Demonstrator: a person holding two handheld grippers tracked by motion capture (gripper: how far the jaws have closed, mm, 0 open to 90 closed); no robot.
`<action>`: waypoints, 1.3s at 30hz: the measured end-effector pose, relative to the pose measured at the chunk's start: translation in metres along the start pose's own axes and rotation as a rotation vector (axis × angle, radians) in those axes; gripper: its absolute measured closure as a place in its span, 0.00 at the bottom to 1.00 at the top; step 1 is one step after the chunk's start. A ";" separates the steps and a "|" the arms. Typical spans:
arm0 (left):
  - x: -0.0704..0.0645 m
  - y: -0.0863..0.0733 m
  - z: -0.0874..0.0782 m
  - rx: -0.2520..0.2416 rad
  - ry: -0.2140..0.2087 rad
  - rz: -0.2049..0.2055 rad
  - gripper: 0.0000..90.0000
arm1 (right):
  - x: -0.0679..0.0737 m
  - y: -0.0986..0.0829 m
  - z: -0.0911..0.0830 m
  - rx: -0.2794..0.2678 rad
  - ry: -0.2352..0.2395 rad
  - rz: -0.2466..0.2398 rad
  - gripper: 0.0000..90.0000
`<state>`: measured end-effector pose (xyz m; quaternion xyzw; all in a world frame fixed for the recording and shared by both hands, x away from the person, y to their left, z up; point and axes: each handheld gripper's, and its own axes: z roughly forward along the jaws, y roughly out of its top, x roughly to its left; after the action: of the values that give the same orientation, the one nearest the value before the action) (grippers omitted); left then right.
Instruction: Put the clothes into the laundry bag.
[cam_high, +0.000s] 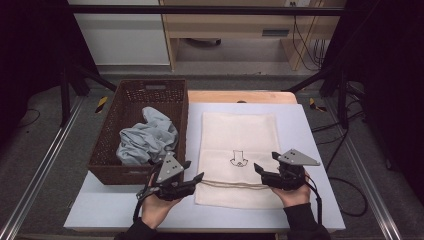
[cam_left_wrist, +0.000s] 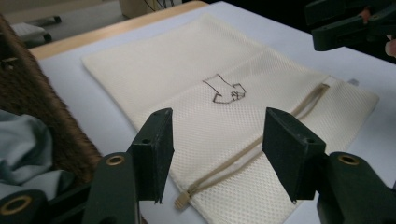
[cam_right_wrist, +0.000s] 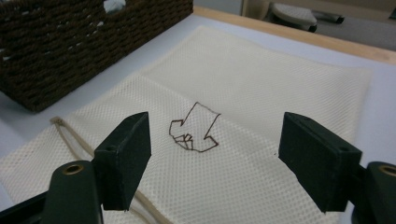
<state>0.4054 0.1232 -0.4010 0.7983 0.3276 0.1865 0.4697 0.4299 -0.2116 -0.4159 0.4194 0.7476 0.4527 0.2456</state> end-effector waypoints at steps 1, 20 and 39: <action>-0.002 -0.001 0.004 0.009 -0.004 -0.001 0.50 | 0.001 -0.001 0.002 0.011 0.008 0.002 0.29; -0.037 -0.034 0.067 0.182 -0.094 0.062 0.92 | 0.024 -0.035 0.038 0.221 0.127 -0.056 0.54; -0.044 -0.045 0.086 0.229 -0.122 0.050 0.91 | 0.027 -0.042 0.057 0.276 0.128 -0.108 0.91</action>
<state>0.4102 0.0548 -0.4820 0.8645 0.2975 0.1109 0.3895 0.4409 -0.1715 -0.4798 0.3787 0.8382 0.3575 0.1616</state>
